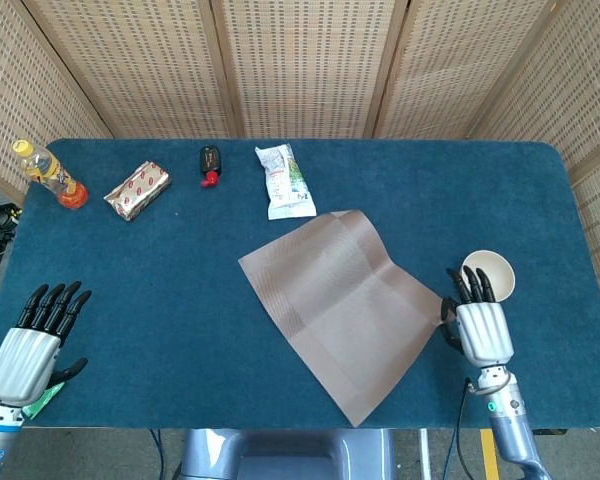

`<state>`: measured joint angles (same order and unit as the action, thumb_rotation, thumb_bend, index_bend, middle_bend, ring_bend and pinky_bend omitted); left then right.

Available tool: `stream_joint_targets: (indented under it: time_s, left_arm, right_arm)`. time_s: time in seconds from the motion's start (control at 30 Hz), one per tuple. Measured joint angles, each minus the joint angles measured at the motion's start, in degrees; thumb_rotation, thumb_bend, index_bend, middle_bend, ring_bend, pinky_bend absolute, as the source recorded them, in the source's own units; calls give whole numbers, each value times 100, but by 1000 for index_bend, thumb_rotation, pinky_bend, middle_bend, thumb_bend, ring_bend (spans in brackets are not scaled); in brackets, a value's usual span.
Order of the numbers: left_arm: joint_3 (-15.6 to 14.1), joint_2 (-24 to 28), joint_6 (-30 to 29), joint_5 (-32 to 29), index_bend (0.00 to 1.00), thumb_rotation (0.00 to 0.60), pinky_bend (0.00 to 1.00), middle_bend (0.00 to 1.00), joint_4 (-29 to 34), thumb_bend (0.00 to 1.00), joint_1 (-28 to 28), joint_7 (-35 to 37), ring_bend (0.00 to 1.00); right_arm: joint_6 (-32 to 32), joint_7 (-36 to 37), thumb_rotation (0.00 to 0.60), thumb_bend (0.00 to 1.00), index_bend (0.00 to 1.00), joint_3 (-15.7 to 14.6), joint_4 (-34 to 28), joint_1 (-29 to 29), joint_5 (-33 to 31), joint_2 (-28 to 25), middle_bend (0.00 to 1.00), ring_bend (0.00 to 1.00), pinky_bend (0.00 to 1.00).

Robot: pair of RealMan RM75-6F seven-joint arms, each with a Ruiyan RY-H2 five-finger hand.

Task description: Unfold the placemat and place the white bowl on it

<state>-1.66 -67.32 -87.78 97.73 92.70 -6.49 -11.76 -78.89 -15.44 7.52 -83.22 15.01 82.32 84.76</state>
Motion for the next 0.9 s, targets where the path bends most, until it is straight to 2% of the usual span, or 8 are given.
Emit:
stream_joint_targets:
  time_s: [0.17,0.23,0.33,0.47,0.57,0.73,0.9]
  left_arm:
    - [11,-19,24,-20,0,600,0,0,-14,38,-11,-17,0]
    - [13,-25,32,-25,0,600,0,0,-18,38,-14,-26,0]
    - [18,-33,34,-30,0,600,0,0,-21,37,-16,-35,0]
    - [14,-42,45,-26,0,600,0,0,-23,38,-21,-52,0]
    - [10,-52,66,-25,0,600,0,0,-26,38,-28,-61,0]
    - [-3,-86,109,-5,0,600,0,0,-39,38,-51,-83,0]
    - [13,-133,222,-38,0,600,0,0,-26,38,-115,-66,0]
  right_arm:
    - [214,-73,600,564,674,477,376,239,-445,-205,203,0,40]
    - [270,-165,600,552,663,582,486,330,-528,-277,200,0,38]
    - [337,-333,600,498,588,677,614,434,-595,-402,137,0,11]
    - [374,-543,600,358,393,719,681,472,-696,-499,7,0,0]
    - [385,-693,600,329,299,743,635,440,-892,-583,0,0,0]
    - [402,-560,600,297,222,742,377,237,-1251,-745,0,0,0]
    - [201,-169,600,258,187,595,-44,-94,-1230,-929,0,0,0]
